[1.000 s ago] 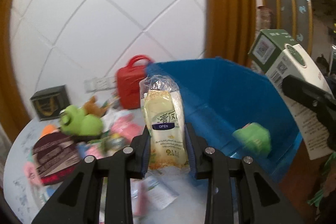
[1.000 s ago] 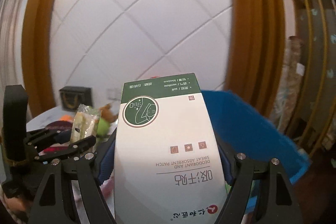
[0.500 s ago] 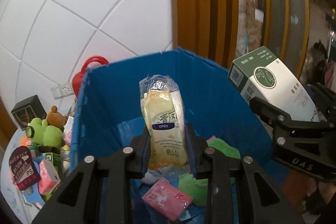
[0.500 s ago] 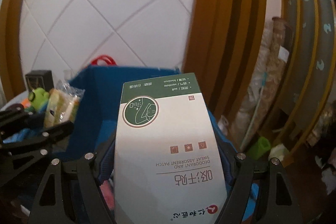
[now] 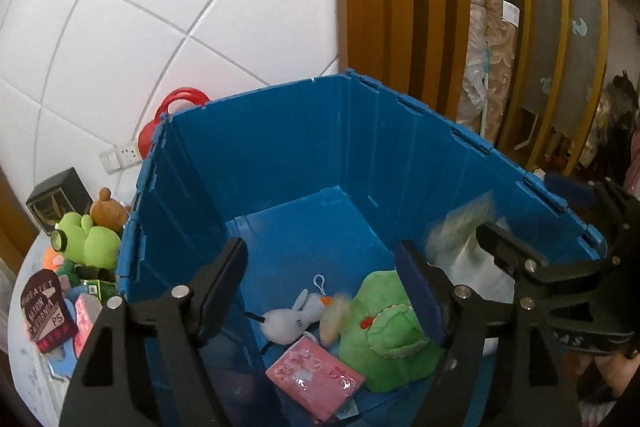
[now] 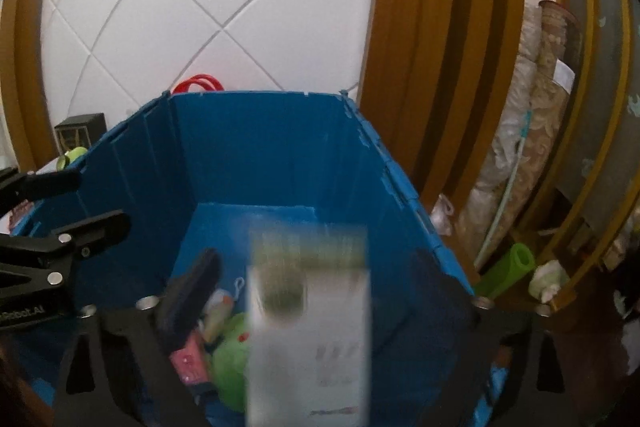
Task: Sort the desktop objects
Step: 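Open both tools to drop the wipe pack and patch box into the crate, then move both tools back toward the heap of items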
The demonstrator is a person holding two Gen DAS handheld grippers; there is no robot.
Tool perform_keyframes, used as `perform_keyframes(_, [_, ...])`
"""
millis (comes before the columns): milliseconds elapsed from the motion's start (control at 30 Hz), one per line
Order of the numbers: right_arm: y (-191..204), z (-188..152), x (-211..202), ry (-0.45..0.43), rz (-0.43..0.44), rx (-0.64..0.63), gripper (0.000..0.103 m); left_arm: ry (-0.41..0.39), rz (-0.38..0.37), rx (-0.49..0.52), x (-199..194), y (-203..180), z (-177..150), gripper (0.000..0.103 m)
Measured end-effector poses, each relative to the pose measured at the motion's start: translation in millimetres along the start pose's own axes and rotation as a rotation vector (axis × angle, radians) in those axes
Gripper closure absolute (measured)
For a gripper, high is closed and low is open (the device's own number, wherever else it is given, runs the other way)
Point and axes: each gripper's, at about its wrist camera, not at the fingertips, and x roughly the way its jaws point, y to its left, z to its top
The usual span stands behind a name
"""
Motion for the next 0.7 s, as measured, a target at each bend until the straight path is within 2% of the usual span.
perform_keyframes(133, [2, -1, -5, -0.005, 0.0, 0.005, 0.0, -0.004, -0.013, -0.029, -4, 9, 0, 0.027])
perform_keyframes(367, [14, 0, -23, -0.008, 0.001, 0.015, 0.0, -0.046, 0.016, -0.079, -31, 40, -10, 0.027])
perform_keyframes(533, [41, 7, -34, -0.022, 0.083, 0.038, 0.0, -0.107, 0.079, -0.135, -65, 77, -23, 0.027])
perform_keyframes(700, [91, 17, -55, -0.083, 0.168, 0.015, 0.0, -0.136, 0.169, -0.214, -91, 137, -44, 0.027])
